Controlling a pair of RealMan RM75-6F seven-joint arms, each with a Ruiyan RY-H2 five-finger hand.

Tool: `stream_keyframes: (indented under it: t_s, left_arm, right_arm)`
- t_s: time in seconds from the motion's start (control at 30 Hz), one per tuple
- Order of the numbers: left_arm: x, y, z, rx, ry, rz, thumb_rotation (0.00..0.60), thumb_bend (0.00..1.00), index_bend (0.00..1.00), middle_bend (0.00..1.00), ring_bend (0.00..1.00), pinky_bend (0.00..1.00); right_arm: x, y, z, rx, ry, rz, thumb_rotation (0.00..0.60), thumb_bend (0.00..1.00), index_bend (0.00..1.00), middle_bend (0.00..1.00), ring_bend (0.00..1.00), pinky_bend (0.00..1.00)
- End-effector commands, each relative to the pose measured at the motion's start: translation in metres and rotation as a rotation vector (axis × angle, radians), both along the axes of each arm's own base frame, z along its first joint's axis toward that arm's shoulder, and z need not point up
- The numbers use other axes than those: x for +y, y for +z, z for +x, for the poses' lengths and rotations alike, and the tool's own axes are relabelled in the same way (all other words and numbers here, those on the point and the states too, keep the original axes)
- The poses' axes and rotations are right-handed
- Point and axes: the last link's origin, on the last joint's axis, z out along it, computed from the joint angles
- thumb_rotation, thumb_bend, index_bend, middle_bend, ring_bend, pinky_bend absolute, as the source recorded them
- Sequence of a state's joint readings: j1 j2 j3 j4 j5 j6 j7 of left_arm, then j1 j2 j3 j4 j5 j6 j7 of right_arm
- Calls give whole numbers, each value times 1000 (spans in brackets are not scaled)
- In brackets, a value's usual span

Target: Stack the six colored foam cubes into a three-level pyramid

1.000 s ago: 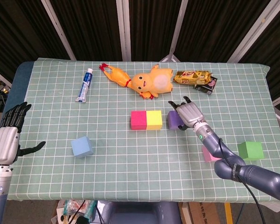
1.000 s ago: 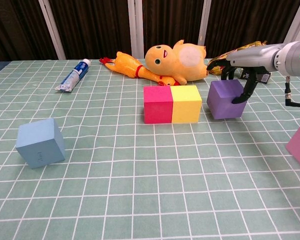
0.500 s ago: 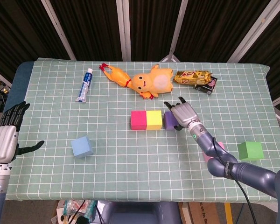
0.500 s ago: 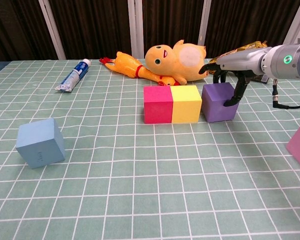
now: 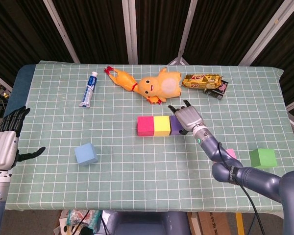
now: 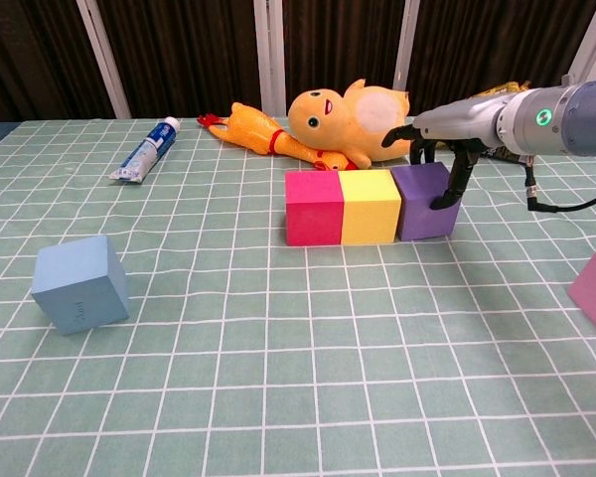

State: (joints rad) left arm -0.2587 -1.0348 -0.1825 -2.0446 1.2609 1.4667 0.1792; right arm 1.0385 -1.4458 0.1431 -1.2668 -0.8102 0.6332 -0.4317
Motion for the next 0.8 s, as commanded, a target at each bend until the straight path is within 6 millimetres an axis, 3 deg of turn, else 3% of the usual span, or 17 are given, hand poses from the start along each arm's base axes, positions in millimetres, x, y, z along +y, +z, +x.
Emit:
stream_keyframes:
  t_s: [0.03,0.8]
  left_arm:
    - [0,0,0,-1,2,0,600,109,0,20,0,21]
    - [0,1,-2,-6,3,-2,600,109,0,20,0,21]
  right_arm:
    - [0,-1,0,7,0,4,600,274,0,411,284,0]
    - [1,0,7,23,-13,-2,600,273,0,411,285,0]
